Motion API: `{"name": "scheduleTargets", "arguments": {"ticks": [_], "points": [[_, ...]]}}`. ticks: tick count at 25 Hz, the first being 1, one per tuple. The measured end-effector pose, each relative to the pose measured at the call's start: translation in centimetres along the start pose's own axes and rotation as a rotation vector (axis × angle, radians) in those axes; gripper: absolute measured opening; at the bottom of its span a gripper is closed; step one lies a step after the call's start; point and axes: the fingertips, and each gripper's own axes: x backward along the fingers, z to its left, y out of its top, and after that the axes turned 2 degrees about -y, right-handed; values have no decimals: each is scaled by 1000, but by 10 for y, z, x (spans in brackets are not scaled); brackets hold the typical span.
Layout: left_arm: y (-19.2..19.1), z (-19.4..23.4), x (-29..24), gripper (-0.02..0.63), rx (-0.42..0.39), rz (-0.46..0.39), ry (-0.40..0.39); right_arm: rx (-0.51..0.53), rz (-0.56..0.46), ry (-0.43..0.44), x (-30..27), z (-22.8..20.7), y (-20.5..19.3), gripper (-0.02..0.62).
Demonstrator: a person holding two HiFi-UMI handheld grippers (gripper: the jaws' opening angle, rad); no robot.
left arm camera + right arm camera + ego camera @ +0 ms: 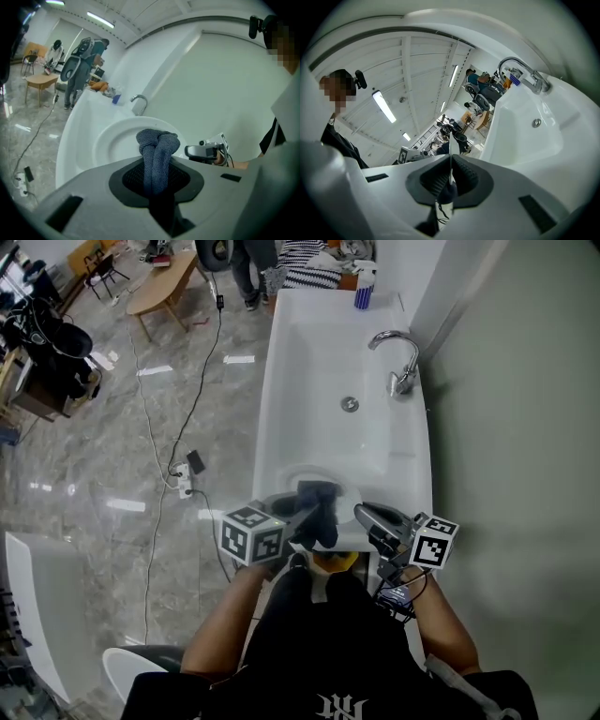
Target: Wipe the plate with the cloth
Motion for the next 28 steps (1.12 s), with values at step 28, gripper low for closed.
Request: {"name": "scheduleTargets", "arguments": {"ticks": [28], "points": [[23,-12,-19,63,-175,4,36,41,41,-2,2,-3,-2,12]]}}
